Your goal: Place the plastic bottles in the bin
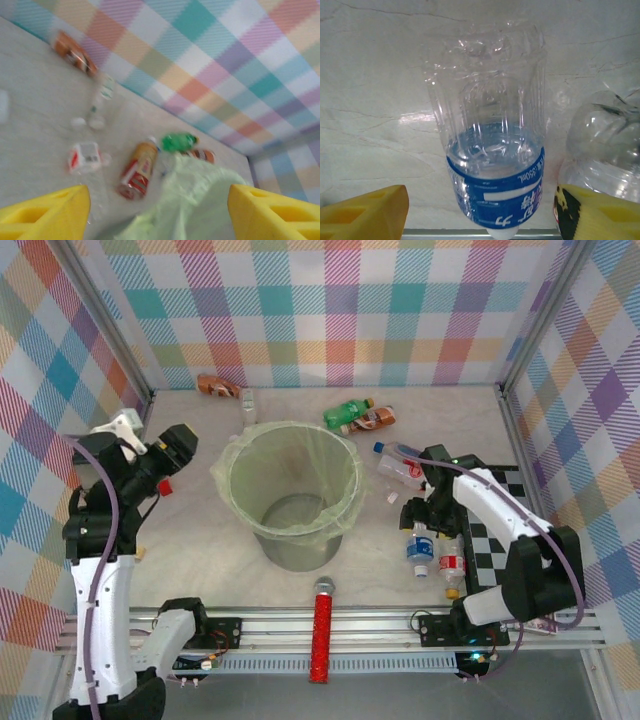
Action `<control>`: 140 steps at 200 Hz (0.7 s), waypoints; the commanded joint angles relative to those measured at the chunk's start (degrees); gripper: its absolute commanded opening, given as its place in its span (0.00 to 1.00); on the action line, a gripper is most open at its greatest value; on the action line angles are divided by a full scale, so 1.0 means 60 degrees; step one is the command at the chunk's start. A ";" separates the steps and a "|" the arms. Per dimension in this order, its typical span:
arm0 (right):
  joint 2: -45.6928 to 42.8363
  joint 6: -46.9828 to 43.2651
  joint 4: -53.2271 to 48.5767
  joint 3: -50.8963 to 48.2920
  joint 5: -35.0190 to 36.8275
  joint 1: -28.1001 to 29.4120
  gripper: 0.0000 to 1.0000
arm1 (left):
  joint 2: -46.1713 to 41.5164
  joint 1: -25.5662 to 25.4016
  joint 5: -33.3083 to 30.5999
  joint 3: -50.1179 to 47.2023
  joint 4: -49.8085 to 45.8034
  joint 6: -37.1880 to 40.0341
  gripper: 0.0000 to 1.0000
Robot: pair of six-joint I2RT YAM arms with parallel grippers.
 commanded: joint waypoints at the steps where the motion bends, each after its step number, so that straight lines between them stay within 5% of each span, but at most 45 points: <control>1: 0.0439 0.0077 0.0192 -0.0180 -0.0078 0.0064 0.78 | 0.0421 -0.0937 0.0621 -0.0307 -0.0406 -0.0188 0.73; 60: 0.1433 0.0117 0.1208 -0.0451 -0.0285 0.0122 0.74 | 0.0973 -0.3045 -0.0465 -0.1098 0.0009 -0.0322 0.74; 140: 0.1276 0.0023 0.1531 -0.0233 -0.0755 0.0196 0.52 | 0.0862 -0.3371 -0.1016 -0.1998 0.0139 -0.0443 0.67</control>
